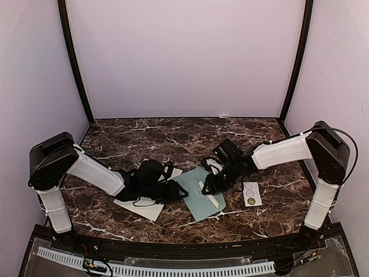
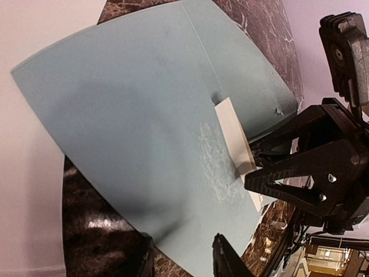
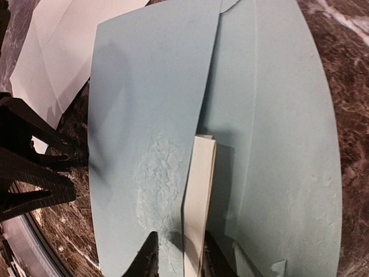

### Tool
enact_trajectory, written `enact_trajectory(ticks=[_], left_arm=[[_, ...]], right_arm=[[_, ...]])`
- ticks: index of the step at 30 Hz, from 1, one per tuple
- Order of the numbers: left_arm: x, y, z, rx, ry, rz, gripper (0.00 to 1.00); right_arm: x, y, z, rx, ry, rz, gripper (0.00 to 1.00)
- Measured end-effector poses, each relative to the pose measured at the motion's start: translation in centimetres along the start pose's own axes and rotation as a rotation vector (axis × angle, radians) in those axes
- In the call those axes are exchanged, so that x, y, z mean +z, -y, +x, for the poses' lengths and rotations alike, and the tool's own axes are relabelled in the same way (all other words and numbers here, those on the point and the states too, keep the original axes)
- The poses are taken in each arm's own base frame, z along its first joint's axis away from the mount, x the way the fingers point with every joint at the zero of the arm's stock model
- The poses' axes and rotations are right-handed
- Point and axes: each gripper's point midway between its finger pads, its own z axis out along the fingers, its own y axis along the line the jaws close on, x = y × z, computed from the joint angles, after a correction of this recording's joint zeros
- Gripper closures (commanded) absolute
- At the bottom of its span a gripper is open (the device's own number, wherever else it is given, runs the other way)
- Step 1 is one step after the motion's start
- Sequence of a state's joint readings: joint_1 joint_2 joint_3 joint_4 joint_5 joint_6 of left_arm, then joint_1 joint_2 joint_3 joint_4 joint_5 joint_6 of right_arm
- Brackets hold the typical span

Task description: Place the letter into the envelope and seal it

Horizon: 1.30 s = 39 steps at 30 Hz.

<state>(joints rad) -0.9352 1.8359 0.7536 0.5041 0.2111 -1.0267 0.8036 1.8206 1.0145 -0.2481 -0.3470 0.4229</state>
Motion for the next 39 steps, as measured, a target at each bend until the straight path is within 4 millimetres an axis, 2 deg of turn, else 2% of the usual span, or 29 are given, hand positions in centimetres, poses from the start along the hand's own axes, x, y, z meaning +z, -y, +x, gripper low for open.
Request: enact_trajectory(ticks=[5,11,16,21,24,28,32,39], left_arm=[[-0.6,-0.2,-0.4,0.024,0.011,-0.047,0.58],[-1.5,0.0,-0.6,0.032,0.021,-0.065,0.58],[-1.4,1.0,0.7,0.051,-0.012,-0.042,0.58],[-1.3,1.5,1.8,0.056,-0.037,-0.031,0.58],[-1.3,1.1,2.1,0.043,-0.041,-0.035,0.58],[-1.4,0.4,2.6,0.023,-0.052,-0.046,0.6],[-1.2,0.6,3.0,0.016,-0.062,-0.034,0.62],[-0.9,0.7,3.1,0.003,-0.065,-0.024,0.66]], right_arm=[[-1.4,-0.2,-0.5,-0.01,0.024,0.03,0.64],[-3.7,-1.0,-1.8,-0.032,0.085,0.046,0.59],[-4.9,-1.2,-2.0,-0.031,0.116,0.052,0.57],[-4.4,-0.1,-0.4,-0.003,0.085,0.073,0.58],[-4.1,0.3,0.3,0.013,0.069,0.085,0.6],[-3.8,0.7,0.6,0.026,0.063,0.094,0.65],[-3.1,1.0,0.7,0.035,0.057,0.092,0.74],[-1.8,1.2,1.1,0.047,0.032,0.076,0.84]])
